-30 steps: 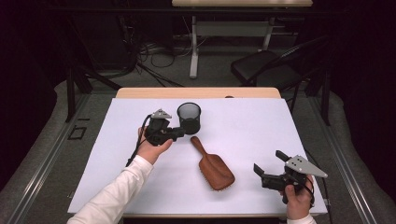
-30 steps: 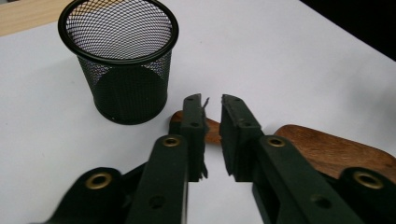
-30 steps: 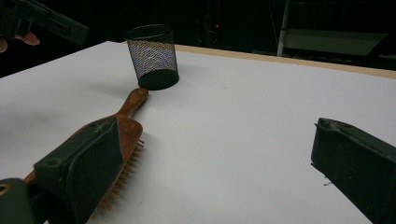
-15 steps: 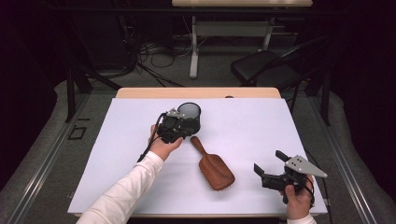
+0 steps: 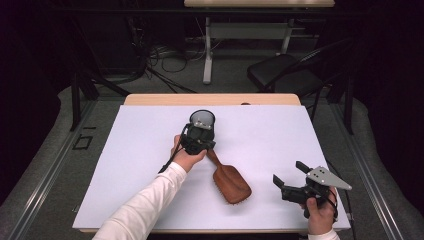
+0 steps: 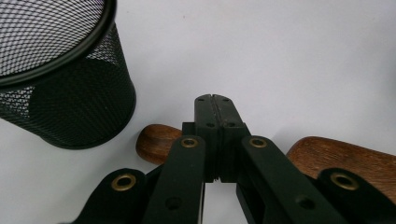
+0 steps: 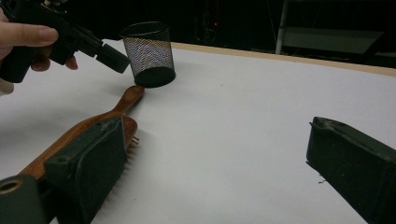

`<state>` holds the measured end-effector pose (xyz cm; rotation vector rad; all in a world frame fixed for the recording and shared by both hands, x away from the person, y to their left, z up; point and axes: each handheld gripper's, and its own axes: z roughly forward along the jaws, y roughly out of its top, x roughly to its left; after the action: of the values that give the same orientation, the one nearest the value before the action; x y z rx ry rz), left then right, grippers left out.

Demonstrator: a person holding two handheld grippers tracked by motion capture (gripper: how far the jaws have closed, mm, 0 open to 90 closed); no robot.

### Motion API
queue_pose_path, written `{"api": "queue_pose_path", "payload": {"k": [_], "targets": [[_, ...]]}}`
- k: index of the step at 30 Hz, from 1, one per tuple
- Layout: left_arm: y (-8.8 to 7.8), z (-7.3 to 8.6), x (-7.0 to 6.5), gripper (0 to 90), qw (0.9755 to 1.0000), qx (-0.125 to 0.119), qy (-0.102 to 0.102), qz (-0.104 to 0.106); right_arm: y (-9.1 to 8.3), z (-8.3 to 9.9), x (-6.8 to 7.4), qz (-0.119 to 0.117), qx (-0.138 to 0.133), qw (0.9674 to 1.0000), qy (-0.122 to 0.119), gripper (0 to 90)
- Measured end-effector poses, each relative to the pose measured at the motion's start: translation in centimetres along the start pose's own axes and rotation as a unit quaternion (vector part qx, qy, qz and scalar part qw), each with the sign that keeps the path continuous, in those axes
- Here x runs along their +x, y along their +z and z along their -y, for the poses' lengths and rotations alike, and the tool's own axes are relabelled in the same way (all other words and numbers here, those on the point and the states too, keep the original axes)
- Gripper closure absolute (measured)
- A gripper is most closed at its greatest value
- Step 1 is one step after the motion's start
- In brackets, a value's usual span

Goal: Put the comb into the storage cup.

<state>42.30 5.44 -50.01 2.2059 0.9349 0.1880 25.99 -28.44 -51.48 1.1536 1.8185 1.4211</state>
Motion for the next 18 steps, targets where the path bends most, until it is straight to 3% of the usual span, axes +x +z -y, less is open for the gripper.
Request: {"api": "queue_pose_path", "payload": {"k": [4,18], "targets": [[1.1,-0.1,-0.1,90.0,0.9999,0.011,-0.009,0.005,0.0,0.0,-0.1,0.000,0.001,1.0000,-0.001,4.7],[3.3,0.1,-0.4,90.0,0.9991,0.042,-0.007,-0.004,0.0,0.1,-0.2,-0.001,0.003,1.0000,-0.001,5.4]]}}
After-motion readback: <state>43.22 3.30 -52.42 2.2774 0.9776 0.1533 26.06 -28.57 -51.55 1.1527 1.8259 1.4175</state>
